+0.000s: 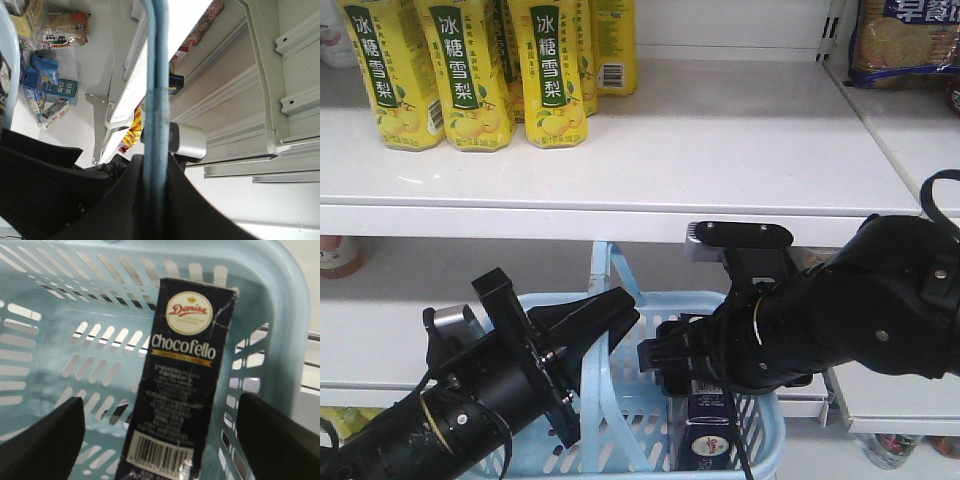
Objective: Left arm holds basket, right arm returns cookies
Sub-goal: 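Close the right gripper on the dark blue Chocofello cookie box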
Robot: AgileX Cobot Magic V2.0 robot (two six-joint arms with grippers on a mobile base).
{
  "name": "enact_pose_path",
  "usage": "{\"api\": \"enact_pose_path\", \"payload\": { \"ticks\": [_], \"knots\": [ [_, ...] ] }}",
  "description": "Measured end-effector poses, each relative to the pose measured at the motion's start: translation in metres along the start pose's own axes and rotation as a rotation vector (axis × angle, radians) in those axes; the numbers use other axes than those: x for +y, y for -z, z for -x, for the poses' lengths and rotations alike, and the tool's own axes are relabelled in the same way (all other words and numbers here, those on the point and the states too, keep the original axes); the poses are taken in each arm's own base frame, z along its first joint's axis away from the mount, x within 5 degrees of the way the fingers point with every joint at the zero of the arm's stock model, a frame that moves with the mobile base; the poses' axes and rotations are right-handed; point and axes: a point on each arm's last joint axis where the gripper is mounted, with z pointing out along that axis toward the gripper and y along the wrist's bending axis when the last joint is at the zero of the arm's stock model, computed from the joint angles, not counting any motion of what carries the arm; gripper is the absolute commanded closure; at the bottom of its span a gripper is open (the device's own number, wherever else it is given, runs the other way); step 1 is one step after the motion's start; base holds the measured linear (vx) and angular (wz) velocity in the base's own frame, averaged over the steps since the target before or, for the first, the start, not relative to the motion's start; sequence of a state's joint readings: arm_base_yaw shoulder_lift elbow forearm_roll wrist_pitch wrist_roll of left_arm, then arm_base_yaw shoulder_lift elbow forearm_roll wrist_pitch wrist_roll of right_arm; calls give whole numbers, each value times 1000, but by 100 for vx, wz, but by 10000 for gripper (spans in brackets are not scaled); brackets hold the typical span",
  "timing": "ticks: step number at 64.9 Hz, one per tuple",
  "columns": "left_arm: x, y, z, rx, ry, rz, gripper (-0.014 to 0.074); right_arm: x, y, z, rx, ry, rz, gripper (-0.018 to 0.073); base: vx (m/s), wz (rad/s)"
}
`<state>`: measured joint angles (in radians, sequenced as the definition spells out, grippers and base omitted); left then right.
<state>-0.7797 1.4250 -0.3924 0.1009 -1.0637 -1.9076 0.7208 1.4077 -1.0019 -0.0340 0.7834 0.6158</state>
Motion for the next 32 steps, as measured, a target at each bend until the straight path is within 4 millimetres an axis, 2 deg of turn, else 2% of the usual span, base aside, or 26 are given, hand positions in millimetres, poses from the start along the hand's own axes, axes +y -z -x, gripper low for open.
{"api": "enact_pose_path", "payload": {
  "ticks": [32],
  "knots": [
    [0, 0, 0, 0, 0, 0, 599, 2, -16, 2, 0, 4, -2, -20, 0, 0]
  ]
}}
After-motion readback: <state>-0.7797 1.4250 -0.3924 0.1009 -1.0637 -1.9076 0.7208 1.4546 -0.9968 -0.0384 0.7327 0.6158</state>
